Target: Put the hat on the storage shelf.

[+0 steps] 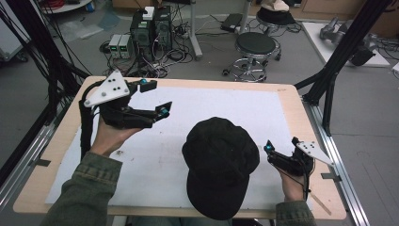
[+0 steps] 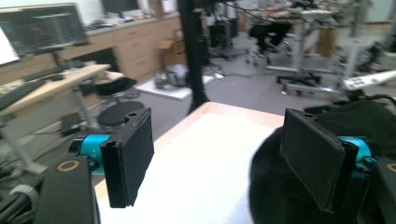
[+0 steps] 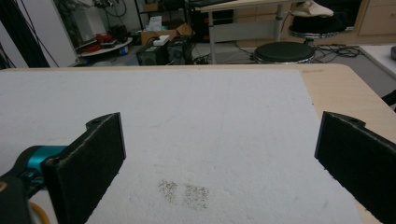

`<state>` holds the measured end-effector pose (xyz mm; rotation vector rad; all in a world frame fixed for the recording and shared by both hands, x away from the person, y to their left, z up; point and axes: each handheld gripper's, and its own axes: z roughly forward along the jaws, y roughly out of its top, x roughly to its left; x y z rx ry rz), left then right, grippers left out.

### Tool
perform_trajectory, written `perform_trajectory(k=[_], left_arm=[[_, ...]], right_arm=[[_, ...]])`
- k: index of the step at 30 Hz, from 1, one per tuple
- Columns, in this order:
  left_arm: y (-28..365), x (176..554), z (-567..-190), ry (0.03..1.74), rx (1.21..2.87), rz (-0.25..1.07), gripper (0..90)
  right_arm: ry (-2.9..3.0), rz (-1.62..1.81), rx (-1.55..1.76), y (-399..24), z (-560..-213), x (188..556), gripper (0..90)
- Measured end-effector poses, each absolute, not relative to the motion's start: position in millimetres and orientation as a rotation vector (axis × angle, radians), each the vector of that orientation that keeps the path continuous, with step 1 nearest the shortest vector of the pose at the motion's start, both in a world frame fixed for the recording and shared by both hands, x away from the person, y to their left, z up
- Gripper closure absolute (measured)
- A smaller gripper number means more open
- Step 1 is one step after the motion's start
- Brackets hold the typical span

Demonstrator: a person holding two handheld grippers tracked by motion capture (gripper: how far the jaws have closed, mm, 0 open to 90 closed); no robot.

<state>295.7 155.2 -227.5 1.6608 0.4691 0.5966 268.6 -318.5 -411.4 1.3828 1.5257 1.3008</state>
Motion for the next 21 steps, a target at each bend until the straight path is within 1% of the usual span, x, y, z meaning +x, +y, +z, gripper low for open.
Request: perform_trajectory(k=[8,13,15,17,21], left_arm=[[186,292,-246,0.595,1.59,0.657,25.5],[209,285,-262,0.675,1.52,0.727,25.5],[215,282,-267,0.693,1.51,0.748,23.9],[223,277,-278,0.716,1.489,0.794,23.5],[235,271,-294,0.753,1.435,0.844,23.3]], right_arm=[[1.524,1.316,1.354,-319,-411,267,0.6],[1.526,1.303,1.363,-318,-411,266,0.6],[1.526,1.292,1.355,-318,-412,265,0.6],[1.529,1.286,1.356,-317,-412,265,0.6],[1.529,1.278,1.356,-316,-412,264,0.6]])
